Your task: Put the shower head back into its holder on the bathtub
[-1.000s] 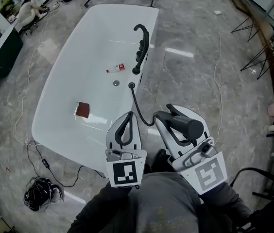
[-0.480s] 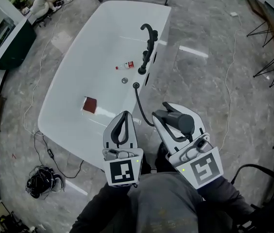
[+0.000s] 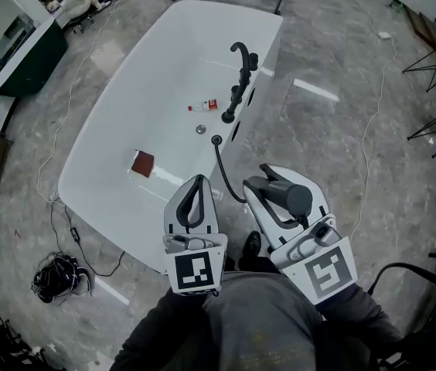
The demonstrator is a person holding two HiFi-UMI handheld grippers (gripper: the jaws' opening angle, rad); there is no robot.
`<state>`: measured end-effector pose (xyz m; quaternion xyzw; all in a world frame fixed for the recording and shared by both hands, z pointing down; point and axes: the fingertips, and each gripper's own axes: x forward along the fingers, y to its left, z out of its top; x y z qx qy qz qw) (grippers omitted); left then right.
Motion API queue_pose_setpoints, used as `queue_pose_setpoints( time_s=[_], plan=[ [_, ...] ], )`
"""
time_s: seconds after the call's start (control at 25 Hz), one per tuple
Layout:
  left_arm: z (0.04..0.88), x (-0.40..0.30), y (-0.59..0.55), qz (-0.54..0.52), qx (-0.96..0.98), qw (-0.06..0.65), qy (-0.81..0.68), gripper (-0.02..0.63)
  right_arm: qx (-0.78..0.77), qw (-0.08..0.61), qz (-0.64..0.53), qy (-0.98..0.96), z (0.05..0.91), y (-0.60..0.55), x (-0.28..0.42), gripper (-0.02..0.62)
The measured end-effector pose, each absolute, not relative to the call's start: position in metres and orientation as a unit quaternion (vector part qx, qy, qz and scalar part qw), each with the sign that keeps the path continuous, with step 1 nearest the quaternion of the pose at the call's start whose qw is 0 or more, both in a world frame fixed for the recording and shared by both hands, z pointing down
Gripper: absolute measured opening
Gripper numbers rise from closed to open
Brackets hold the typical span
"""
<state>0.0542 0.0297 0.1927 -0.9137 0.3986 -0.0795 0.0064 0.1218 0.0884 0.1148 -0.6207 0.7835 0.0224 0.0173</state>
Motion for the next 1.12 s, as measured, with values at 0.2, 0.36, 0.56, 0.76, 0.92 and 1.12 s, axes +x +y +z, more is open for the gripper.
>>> queue_pose_setpoints(
  time_s=[0.2,0.36,0.56,0.76,0.92,1.12],
  plan=[
    [0.196,0.053,0.013,-0.071,-0.911,0.000,0.405,0.002,-0.613,0.009,0.038,0.789,0.114,0.074,0.122,0.127],
    [0.201,0.050,-0.010,-0.063,-0.911,-0.011,0.407,0.002,-0.614,-0.007,0.034,0.788,0.119,0.052,0.120,0.127],
    [0.202,0.048,-0.035,-0.059,-0.916,-0.018,0.396,0.002,-0.611,-0.019,0.028,0.791,0.120,0.023,0.108,0.127],
    [0.205,0.049,-0.057,-0.055,-0.921,-0.026,0.384,0.002,-0.611,-0.023,0.030,0.791,0.116,-0.001,0.101,0.127],
    [0.202,0.053,-0.068,-0.047,-0.926,-0.029,0.374,0.002,-0.614,-0.025,0.037,0.788,0.106,-0.015,0.099,0.127],
    [0.199,0.050,-0.084,-0.041,-0.925,-0.031,0.376,0.003,-0.614,-0.027,0.047,0.787,0.095,-0.029,0.095,0.127]
  ],
)
